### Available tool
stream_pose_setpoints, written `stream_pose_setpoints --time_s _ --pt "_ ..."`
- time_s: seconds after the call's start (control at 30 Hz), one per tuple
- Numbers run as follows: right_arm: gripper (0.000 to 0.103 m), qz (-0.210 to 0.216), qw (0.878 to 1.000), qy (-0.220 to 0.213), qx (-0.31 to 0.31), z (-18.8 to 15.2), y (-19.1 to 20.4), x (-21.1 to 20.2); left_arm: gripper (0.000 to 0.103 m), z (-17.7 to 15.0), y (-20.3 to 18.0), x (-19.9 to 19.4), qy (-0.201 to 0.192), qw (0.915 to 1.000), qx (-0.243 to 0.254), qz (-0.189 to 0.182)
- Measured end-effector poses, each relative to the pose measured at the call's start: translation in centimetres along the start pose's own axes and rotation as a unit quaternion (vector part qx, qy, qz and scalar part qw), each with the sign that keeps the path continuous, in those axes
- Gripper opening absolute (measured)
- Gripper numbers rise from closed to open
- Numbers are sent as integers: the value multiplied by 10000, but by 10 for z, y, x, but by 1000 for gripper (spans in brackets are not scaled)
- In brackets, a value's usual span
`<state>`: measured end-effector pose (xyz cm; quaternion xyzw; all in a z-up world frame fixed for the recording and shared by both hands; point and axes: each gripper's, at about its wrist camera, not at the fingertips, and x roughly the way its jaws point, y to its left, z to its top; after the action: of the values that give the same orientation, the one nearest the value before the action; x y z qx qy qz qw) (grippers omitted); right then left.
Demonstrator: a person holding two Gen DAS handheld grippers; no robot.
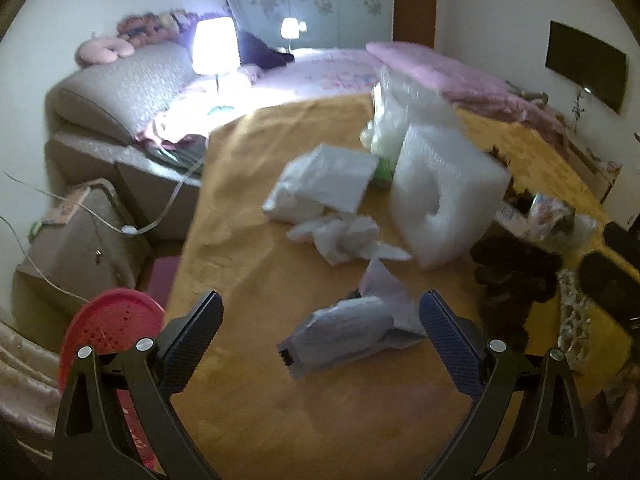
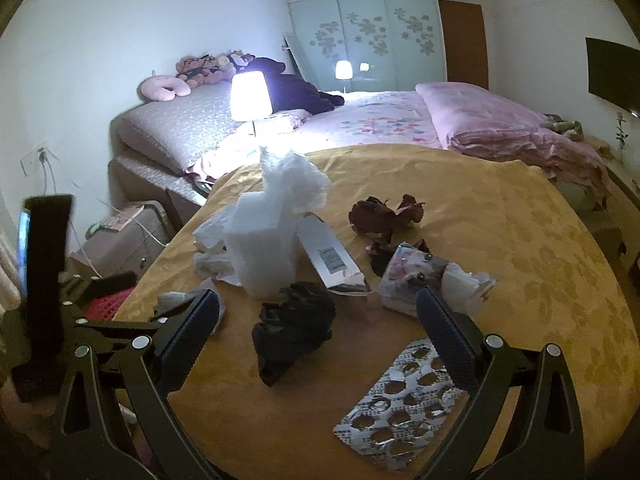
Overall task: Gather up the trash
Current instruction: 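Move left tool to grey packet while right tool moves to black crumpled cloth, then grasp the grey plastic packet with left tool while right tool grasps black cloth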
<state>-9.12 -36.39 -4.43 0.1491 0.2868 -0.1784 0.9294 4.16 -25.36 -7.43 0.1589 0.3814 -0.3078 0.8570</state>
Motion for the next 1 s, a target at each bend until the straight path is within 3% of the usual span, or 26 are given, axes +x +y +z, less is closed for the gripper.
stream_pose_setpoints --time_s 0.17,0.4,0.47,1.0 --pt "96 -22 10000 20 70 -1 -6 2 68 -6 6 10 154 9997 -133 -156" --pt "96 31 9999 99 40 -4 -3 7 28 -9 13 5 75 9995 -169 -247" --pt "96 47 9999 120 14 -5 -1 9 24 -10 17 3 70 9992 -229 -318" --pt "94 153 9982 389 -428 -10 18 41 24 -12 27 -23 -505 9967 -309 -551"
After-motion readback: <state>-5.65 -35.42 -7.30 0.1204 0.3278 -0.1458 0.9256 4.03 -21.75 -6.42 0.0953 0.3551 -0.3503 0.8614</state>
